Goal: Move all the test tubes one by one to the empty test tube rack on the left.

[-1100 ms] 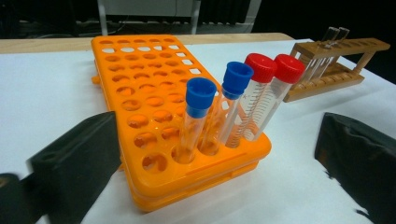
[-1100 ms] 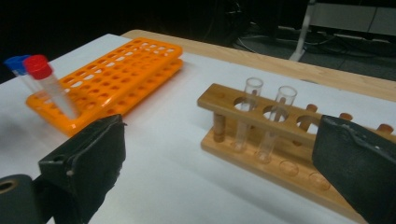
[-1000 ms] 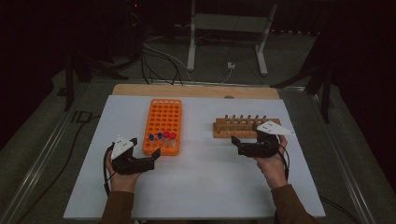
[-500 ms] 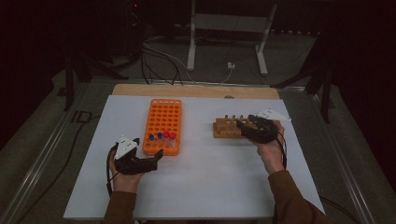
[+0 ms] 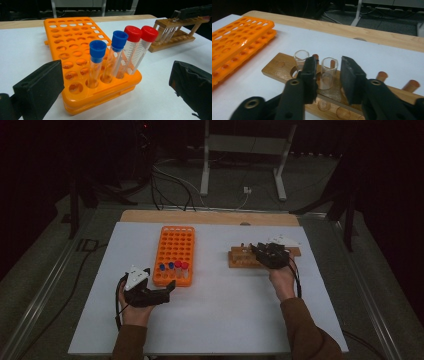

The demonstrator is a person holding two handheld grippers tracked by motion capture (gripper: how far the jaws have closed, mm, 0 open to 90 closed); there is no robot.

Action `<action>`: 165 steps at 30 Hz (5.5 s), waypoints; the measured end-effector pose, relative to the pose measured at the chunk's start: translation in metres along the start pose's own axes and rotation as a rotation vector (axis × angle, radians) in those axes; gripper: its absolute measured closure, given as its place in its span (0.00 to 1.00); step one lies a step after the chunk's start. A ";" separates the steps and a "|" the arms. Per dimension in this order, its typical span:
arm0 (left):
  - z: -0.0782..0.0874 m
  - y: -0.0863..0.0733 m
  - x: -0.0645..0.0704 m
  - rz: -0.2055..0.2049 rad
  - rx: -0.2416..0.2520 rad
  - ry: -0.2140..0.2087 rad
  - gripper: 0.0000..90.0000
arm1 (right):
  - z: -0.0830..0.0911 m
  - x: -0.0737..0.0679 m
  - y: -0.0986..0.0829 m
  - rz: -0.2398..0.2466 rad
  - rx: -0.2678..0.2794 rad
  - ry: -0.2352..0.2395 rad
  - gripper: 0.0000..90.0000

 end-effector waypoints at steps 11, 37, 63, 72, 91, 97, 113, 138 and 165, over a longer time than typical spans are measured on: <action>-0.001 -0.001 0.001 -0.006 -0.007 0.002 0.01 | -0.006 -0.005 -0.001 0.012 0.004 0.004 0.81; -0.002 -0.001 0.002 -0.008 -0.012 -0.001 0.01 | 0.024 -0.004 0.014 0.026 0.109 -0.034 0.84; 0.012 0.017 0.031 -0.110 0.028 -0.031 0.01 | 0.075 -0.024 0.022 0.093 0.148 0.077 0.84; 0.017 0.037 0.055 -0.155 0.051 -0.078 0.01 | 0.076 -0.042 0.009 0.121 0.100 0.125 0.84; -0.018 0.054 0.121 -0.261 0.015 -0.182 0.02 | 0.080 -0.090 -0.015 0.171 0.051 0.251 0.84; -0.037 0.050 0.138 -0.289 -0.026 -0.223 0.09 | 0.080 -0.101 -0.022 0.188 0.042 0.278 0.84; -0.058 0.044 0.159 -0.339 -0.055 -0.276 0.65 | 0.080 -0.129 -0.027 0.245 0.021 0.334 0.84; -0.053 0.041 0.147 -0.329 -0.064 -0.290 0.85 | 0.084 -0.116 -0.025 0.198 0.040 0.336 0.41; -0.001 0.037 0.075 -0.231 0.011 -0.237 0.85 | 0.096 -0.059 -0.044 0.111 0.055 0.132 0.00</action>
Point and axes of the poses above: each handheld gripper's, and its own axes: z roughly backward along the jaws, y roughly out of its top, x roughly to its right, the point moved 9 cm from there along -z, roughly forward along the jaws, and after that the axes turned 14 degrees about -x, right-handed, at the moved point
